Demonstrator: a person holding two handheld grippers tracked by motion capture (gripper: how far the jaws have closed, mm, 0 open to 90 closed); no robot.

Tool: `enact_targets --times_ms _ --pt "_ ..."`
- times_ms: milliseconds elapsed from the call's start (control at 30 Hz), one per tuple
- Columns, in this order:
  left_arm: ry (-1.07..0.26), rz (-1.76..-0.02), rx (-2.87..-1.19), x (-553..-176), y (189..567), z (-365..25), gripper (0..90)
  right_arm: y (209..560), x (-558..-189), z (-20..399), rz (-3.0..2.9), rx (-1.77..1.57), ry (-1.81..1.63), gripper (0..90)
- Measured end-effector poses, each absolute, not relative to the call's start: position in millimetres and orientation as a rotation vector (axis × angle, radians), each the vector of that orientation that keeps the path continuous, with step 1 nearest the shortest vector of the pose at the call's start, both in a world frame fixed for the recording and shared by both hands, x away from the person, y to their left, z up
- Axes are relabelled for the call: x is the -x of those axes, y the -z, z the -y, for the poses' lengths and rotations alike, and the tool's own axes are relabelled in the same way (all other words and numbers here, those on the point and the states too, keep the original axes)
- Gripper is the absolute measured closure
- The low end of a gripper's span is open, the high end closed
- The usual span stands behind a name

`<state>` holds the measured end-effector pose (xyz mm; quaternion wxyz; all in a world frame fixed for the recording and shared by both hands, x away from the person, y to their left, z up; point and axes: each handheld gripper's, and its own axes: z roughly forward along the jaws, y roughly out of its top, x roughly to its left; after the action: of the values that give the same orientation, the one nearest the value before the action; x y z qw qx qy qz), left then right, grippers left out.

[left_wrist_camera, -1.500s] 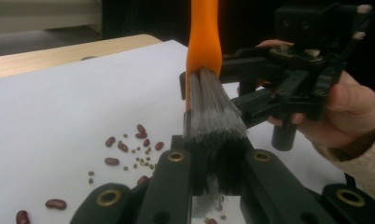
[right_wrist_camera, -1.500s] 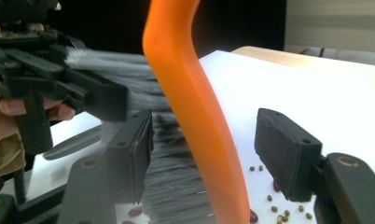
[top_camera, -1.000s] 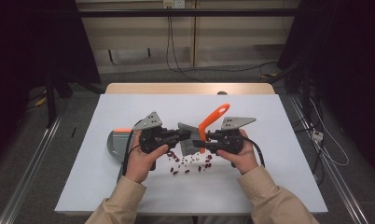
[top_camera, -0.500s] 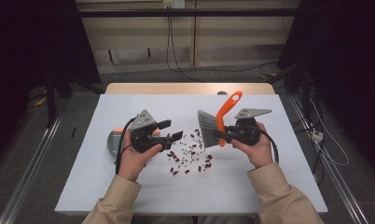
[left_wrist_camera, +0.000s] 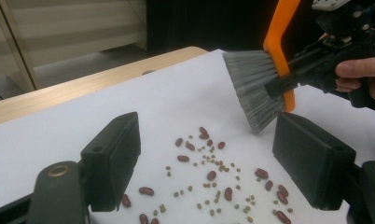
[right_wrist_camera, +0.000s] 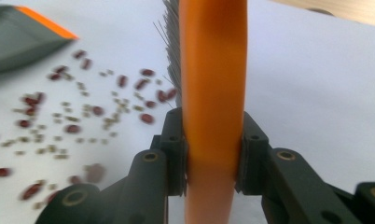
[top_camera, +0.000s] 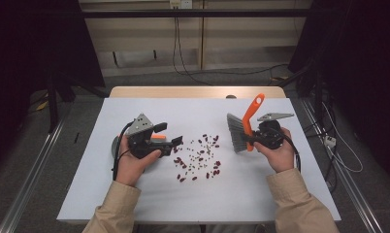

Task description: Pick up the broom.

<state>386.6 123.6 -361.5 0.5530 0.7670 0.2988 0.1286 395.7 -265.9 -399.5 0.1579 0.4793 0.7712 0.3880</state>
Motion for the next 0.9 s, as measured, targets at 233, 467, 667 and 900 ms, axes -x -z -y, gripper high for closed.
enact_targets --times_ms 233,467,667,900 --pt "-0.319 -0.716 -1.810 -387.3 361.4 -127.8 22.7 409.9 -403.7 259.2 -2.153 -1.372 -1.132 70.4" --pt "-0.312 -0.726 -1.819 -387.9 365.1 -126.5 22.1 416.7 -414.6 244.8 -2.111 -1.339 -1.156 69.8" --pt "-0.317 -0.728 -1.812 -387.7 365.0 -128.3 22.1 425.4 -420.2 237.2 -2.081 -1.344 -1.144 68.6" --pt "-0.318 -0.749 -1.810 -389.7 366.9 -130.6 19.0 434.6 -425.5 228.7 -2.078 -1.342 -1.151 67.7"
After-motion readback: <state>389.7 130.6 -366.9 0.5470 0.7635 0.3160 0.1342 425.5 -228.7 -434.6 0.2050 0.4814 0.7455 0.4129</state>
